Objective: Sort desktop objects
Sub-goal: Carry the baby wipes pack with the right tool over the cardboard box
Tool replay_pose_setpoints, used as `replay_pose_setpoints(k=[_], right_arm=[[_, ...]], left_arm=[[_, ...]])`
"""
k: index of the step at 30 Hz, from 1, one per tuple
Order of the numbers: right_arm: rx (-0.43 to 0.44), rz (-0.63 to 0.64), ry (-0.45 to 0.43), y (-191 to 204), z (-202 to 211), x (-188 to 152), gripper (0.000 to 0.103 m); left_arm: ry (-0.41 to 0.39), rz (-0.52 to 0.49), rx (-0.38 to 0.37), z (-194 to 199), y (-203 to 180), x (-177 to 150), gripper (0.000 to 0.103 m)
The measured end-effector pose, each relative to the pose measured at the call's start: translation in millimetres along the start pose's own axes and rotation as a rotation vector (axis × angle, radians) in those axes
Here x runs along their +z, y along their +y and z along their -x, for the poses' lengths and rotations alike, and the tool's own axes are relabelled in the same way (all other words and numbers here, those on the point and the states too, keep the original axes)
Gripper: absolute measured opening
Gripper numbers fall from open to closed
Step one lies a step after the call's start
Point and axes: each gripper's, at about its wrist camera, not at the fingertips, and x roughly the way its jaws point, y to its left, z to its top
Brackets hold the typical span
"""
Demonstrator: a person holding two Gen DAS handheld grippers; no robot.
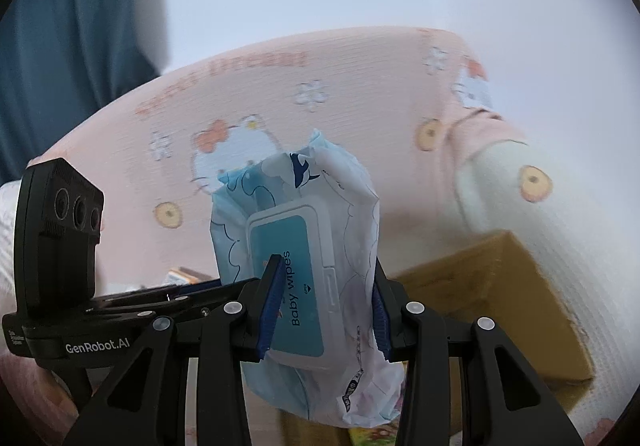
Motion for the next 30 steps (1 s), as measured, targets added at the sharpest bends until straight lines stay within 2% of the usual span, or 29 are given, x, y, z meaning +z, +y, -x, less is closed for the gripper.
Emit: replay_pose_setpoints(k=[4, 8, 12, 14, 17, 23, 29, 30], right_arm=[[-0.021, -0.029, 0.039, -25, 0, -6, 0.037], [0.015, -0.107, 0.105, -55, -5, -19, 0.037], [0.03, -0.178, 0.159, -78, -10, -36, 0.037], [0.043, -0.183, 0.182, -81, -14, -43, 0.037], [0.057, -0.187, 0.211, -81, -19, -48, 0.037], [0.06, -0.285, 0.326, -100, -40, -67, 0.037], [0.098, -0.361, 0.41, -110, -58, -89, 0.037], [0.106, -0.375, 0.428, -113, -62, -92, 0.037]], left_arm=[[0.063, 0.011, 0.012, -29, -12, -10, 0.038], [0.149, -0.01, 0.058, -52, -24, -28, 0.038], [0.279, 0.081, 0.042, -81, -16, -44, 0.038], [0.338, 0.095, 0.05, -93, -14, -57, 0.038], [0.331, 0.013, 0.12, -96, -23, -65, 0.038], [0.35, 0.101, 0.121, -99, -3, -57, 0.036], [0.369, 0.018, 0.183, -106, -5, -50, 0.036], [0.382, 0.009, 0.189, -103, -15, -58, 0.036]])
